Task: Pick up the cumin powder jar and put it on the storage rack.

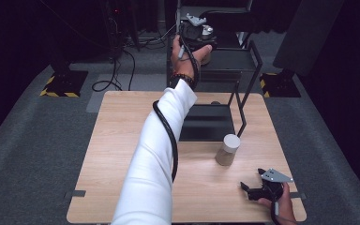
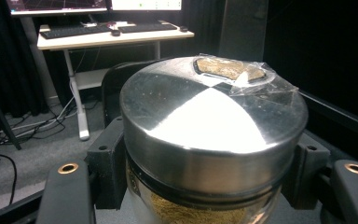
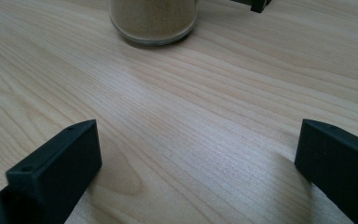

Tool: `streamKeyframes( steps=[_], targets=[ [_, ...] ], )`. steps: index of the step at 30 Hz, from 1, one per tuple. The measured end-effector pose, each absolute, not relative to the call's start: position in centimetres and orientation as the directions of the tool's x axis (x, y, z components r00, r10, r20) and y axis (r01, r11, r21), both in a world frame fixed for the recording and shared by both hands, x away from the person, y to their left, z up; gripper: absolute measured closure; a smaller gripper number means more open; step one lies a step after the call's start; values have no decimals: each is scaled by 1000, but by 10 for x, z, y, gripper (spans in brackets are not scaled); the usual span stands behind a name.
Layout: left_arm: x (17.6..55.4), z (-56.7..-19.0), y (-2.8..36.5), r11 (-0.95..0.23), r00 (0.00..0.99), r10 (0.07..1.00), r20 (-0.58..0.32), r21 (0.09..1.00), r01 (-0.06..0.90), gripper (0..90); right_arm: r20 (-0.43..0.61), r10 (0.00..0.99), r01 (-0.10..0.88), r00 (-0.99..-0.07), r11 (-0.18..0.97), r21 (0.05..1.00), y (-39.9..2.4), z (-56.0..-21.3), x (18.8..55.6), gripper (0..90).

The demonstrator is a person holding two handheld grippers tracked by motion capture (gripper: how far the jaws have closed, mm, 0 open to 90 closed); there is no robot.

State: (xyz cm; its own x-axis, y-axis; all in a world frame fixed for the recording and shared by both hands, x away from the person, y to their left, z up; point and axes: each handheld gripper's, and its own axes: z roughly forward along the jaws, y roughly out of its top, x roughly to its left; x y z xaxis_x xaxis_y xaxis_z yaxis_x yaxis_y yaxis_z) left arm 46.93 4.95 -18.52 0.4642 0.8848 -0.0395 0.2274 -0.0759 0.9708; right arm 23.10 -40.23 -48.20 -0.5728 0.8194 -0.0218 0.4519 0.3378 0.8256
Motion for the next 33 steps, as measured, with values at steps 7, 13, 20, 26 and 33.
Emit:
streamKeyframes(
  steps=[7, 13, 20, 26, 33],
  targets=[
    [470, -192, 49, -69, 466, 884, -36, 976, 207, 314, -22, 819, 452, -573, 338, 826, -402, -482, 231, 0],
    [468, -195, 46, -76, 467, 884, -26, 977, 199, 301, -25, 819, 449, -573, 339, 826, -402, -482, 230, 0],
    [459, -191, 47, -60, 446, 895, -24, 983, 173, 110, -29, 819, 447, -574, 342, 827, -402, -482, 230, 0],
    [442, -184, 55, -70, 452, 892, -5, 986, 149, 36, -25, 819, 449, -573, 339, 827, -402, -482, 230, 0],
    [421, -182, 68, -82, 467, 885, 3, 985, 150, 19, -26, 819, 448, -573, 340, 827, -402, -482, 230, 0]
  ],
)
